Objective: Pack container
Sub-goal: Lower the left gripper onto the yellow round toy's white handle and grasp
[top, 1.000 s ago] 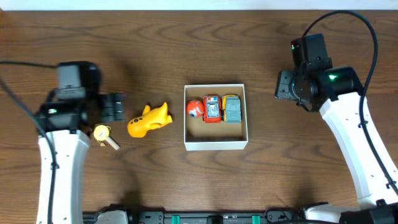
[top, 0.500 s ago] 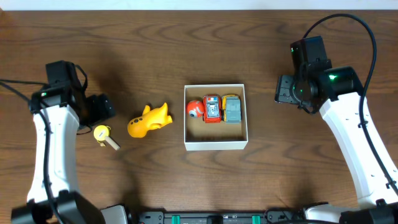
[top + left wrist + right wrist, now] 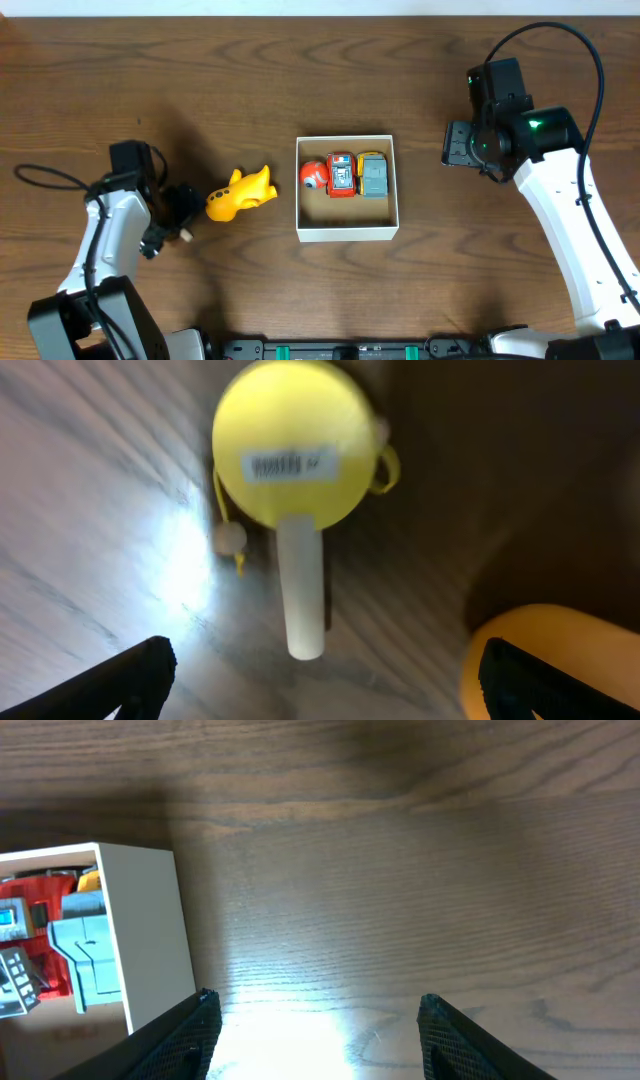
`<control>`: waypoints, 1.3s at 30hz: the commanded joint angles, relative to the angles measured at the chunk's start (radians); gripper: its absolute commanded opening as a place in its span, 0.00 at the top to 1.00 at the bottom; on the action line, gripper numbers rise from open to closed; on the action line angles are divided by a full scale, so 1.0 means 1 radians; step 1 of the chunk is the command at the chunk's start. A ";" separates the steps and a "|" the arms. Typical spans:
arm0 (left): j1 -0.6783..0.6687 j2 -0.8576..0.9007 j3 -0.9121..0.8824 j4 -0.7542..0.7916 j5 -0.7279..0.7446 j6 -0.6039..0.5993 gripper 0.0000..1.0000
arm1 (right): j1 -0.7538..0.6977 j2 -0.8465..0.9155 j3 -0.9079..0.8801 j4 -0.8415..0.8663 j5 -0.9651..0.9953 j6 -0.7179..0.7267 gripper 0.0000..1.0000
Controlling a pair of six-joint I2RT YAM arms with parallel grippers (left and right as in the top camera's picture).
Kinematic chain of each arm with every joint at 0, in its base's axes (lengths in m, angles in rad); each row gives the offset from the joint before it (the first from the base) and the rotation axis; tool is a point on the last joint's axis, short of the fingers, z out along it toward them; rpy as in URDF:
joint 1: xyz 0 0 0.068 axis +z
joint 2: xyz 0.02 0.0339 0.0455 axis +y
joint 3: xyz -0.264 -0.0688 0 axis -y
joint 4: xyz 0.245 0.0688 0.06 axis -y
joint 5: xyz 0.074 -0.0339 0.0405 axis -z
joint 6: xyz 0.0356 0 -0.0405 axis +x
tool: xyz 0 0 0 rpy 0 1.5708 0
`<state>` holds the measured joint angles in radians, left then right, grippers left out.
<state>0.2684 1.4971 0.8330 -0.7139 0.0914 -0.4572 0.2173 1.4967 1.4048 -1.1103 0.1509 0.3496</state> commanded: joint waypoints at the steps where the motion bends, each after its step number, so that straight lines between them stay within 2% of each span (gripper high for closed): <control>1: 0.005 0.005 -0.036 0.032 0.010 -0.056 0.02 | -0.001 -0.008 0.001 -0.003 0.010 -0.018 0.34; 10: 0.007 0.008 -0.092 0.125 -0.006 -0.076 0.02 | -0.001 -0.008 0.001 -0.022 0.010 -0.018 0.34; 30: 0.015 0.130 -0.092 0.125 -0.051 -0.080 0.01 | -0.001 -0.008 0.001 -0.035 0.010 -0.018 0.33; 33: 0.015 0.130 -0.092 0.124 -0.051 -0.080 0.11 | -0.001 -0.008 0.001 -0.035 0.010 -0.018 0.33; 36: 0.015 0.130 -0.092 0.121 -0.050 -0.080 0.30 | -0.001 -0.008 0.001 -0.035 0.010 -0.018 0.33; 39: 0.015 0.130 -0.092 0.118 -0.050 -0.080 0.44 | -0.001 -0.008 0.001 -0.035 0.010 -0.018 0.33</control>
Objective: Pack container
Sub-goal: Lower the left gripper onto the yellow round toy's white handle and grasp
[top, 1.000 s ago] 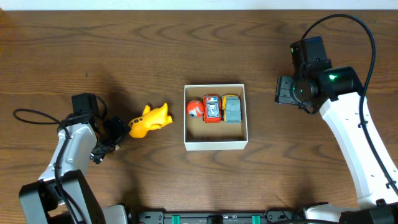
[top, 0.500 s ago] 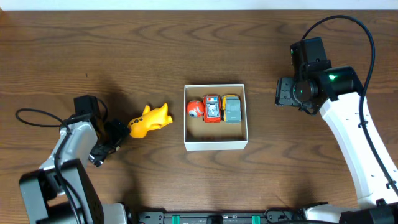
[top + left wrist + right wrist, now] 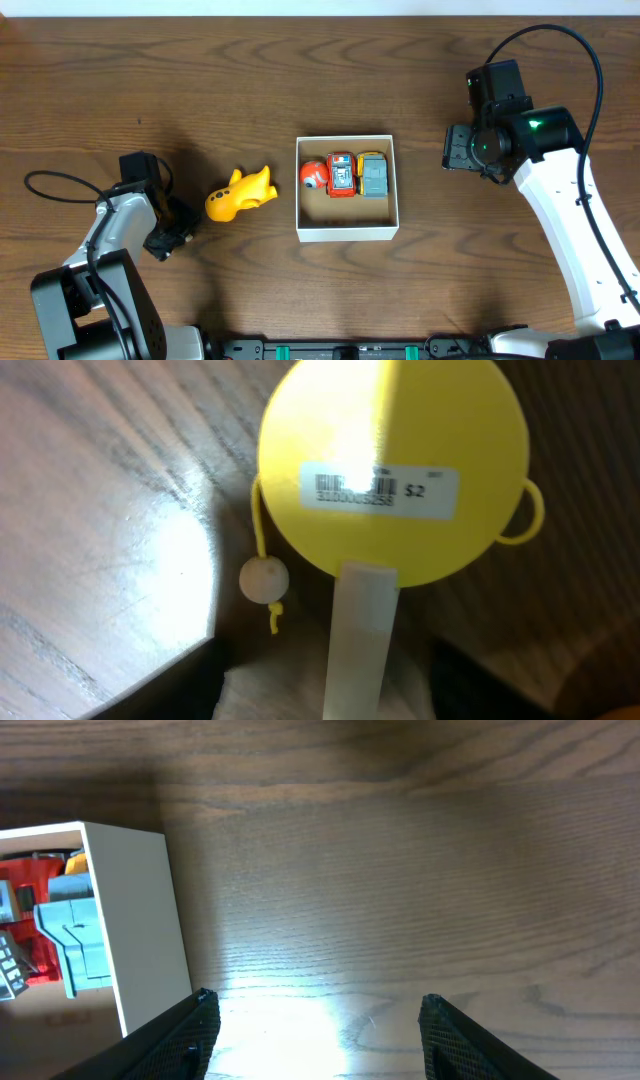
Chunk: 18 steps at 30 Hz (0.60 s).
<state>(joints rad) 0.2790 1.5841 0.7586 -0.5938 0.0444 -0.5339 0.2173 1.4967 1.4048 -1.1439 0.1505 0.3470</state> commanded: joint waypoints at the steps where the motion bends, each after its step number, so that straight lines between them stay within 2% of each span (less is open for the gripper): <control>1: 0.004 0.043 -0.018 -0.003 -0.003 -0.003 0.47 | -0.001 -0.008 0.001 -0.002 0.010 -0.015 0.33; 4: 0.004 0.043 -0.017 -0.003 -0.003 -0.003 0.56 | -0.001 -0.008 0.001 -0.002 0.010 -0.015 0.33; 6: 0.004 0.043 -0.017 -0.003 -0.003 -0.003 0.69 | -0.001 -0.008 0.001 -0.002 0.010 -0.015 0.33; 18: 0.004 0.018 0.036 -0.011 -0.003 0.008 0.92 | -0.009 -0.008 0.001 0.010 0.011 -0.014 0.33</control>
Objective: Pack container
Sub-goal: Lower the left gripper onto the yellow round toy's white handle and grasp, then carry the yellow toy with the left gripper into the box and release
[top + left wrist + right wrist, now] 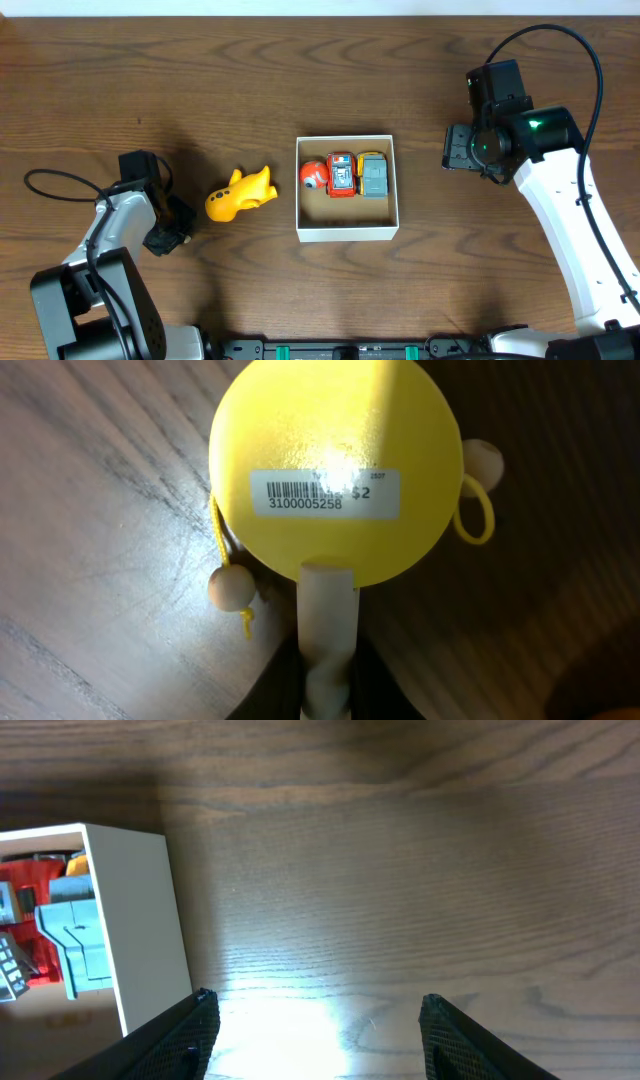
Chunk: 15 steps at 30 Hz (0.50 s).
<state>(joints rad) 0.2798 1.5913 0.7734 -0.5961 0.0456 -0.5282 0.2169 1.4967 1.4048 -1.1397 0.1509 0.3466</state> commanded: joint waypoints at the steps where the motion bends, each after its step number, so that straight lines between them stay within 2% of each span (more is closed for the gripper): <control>1: 0.003 -0.002 0.032 -0.016 -0.004 0.008 0.94 | -0.012 -0.008 0.001 0.009 0.010 -0.014 0.33; 8: -0.006 -0.159 0.139 -0.097 -0.003 0.092 0.94 | -0.085 -0.008 0.001 0.034 -0.006 -0.011 0.33; 12: -0.073 -0.295 0.211 -0.106 0.053 0.207 0.94 | -0.144 -0.008 0.001 0.034 -0.039 -0.012 0.31; 15: -0.173 -0.385 0.246 -0.090 0.060 0.325 0.94 | -0.181 -0.008 0.001 0.037 -0.073 -0.013 0.30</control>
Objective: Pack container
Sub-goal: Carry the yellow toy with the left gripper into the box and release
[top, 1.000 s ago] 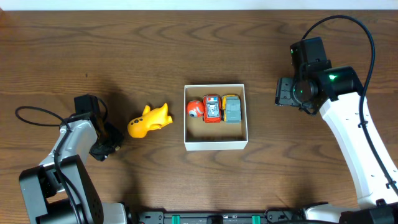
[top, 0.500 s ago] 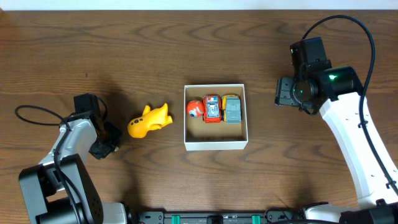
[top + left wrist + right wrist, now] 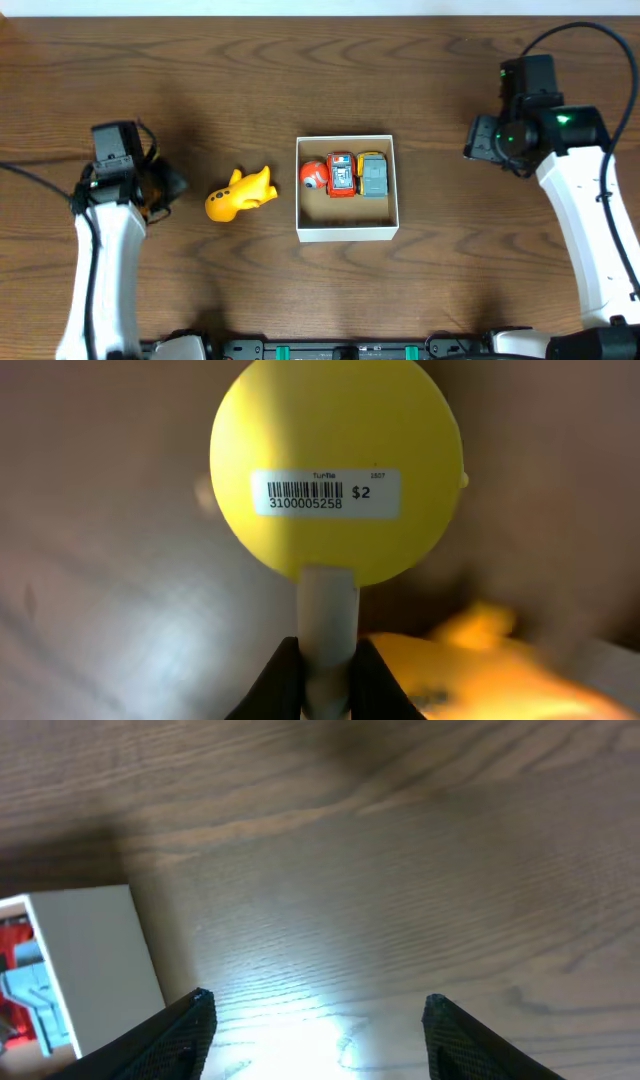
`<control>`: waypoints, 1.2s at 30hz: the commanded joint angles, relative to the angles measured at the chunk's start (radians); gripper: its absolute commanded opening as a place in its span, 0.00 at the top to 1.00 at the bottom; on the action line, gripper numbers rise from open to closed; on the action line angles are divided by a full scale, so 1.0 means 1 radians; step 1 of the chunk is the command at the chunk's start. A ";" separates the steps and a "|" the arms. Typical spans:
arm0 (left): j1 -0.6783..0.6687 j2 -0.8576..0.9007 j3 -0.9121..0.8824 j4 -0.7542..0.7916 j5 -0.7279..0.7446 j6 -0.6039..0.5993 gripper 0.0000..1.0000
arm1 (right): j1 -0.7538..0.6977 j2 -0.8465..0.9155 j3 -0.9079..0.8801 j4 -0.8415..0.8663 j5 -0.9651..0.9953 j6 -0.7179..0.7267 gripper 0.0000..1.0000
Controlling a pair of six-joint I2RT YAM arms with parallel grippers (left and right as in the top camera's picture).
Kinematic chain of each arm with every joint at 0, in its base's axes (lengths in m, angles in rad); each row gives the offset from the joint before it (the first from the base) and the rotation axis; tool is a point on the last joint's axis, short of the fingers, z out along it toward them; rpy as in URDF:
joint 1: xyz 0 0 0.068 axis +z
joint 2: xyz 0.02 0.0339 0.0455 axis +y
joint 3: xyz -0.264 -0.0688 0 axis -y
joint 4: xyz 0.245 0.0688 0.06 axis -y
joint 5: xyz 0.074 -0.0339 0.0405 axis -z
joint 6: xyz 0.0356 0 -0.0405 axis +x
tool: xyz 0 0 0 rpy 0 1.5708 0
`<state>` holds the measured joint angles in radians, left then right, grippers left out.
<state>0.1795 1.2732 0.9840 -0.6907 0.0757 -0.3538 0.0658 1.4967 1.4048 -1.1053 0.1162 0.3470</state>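
A yellow round paddle drum (image 3: pixel 335 470) with a barcode label hangs above the table, its white handle (image 3: pixel 327 610) clamped in my left gripper (image 3: pixel 327 660). From overhead the left gripper (image 3: pixel 160 187) is left of a yellow toy animal (image 3: pixel 240 193), which also shows as a blurred yellow toy (image 3: pixel 470 660) under the drum. The white box (image 3: pixel 347 232) in the middle holds a red ball (image 3: pixel 313 174), a red car (image 3: pixel 341 174) and a grey car (image 3: pixel 373 175). My right gripper (image 3: pixel 320 1025) is open over bare wood, right of the box.
Dark wooden table (image 3: pixel 200 80) all round. In the right wrist view only the box's corner (image 3: pixel 90 955) shows at the left edge. The right arm (image 3: pixel 575 200) runs down the right side, the left arm (image 3: pixel 100 260) down the left side.
My left gripper, shut on the drum's handle on the table, now holds the drum raised off the wood and sits farther back. The right gripper has shifted right, away from the box.
First my left gripper was open above the paddle drum lying on the table. Then it stood lower, with its fingers either side of the handle. Then it was shut on the handle. Now the drum is off the table. The right gripper stayed open throughout.
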 commanded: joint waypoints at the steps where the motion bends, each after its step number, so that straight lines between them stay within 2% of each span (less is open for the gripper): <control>1: -0.120 -0.096 0.041 0.017 0.031 0.214 0.94 | -0.042 -0.008 0.002 0.004 -0.049 -0.016 0.30; 5: -0.319 -0.163 0.041 0.068 0.031 0.461 0.94 | -0.072 -0.008 0.001 0.005 -0.065 -0.027 0.30; 9: -0.489 -0.156 0.041 0.115 0.074 0.594 0.94 | -0.076 -0.008 0.001 0.005 -0.065 -0.027 0.30; 14: -0.674 -0.089 0.041 0.183 0.075 0.615 0.94 | -0.076 -0.008 0.001 0.005 -0.065 -0.031 0.30; 19: -0.802 0.028 0.041 0.219 0.075 0.616 0.94 | -0.076 -0.008 0.001 -0.001 -0.065 -0.031 0.30; 26: -0.874 0.215 0.041 0.206 0.075 0.615 0.94 | -0.076 -0.008 0.001 -0.010 -0.064 -0.031 0.30; 32: -0.877 0.271 0.041 0.164 0.074 0.615 0.94 | -0.076 -0.008 0.001 -0.014 -0.064 -0.039 0.30; 33: -0.877 0.270 0.041 0.159 0.074 0.615 0.85 | -0.076 -0.008 0.001 -0.013 -0.064 -0.038 0.30; 34: -0.877 0.270 0.041 0.153 0.074 0.615 0.71 | -0.076 -0.008 0.001 -0.013 -0.064 -0.038 0.30; 36: -0.877 0.270 0.041 0.147 0.073 0.615 0.56 | -0.076 -0.008 0.001 -0.013 -0.064 -0.038 0.29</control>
<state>-0.6960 1.5486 1.0161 -0.5346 0.1505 0.2573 -0.0029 1.4967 1.4048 -1.1164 0.0555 0.3267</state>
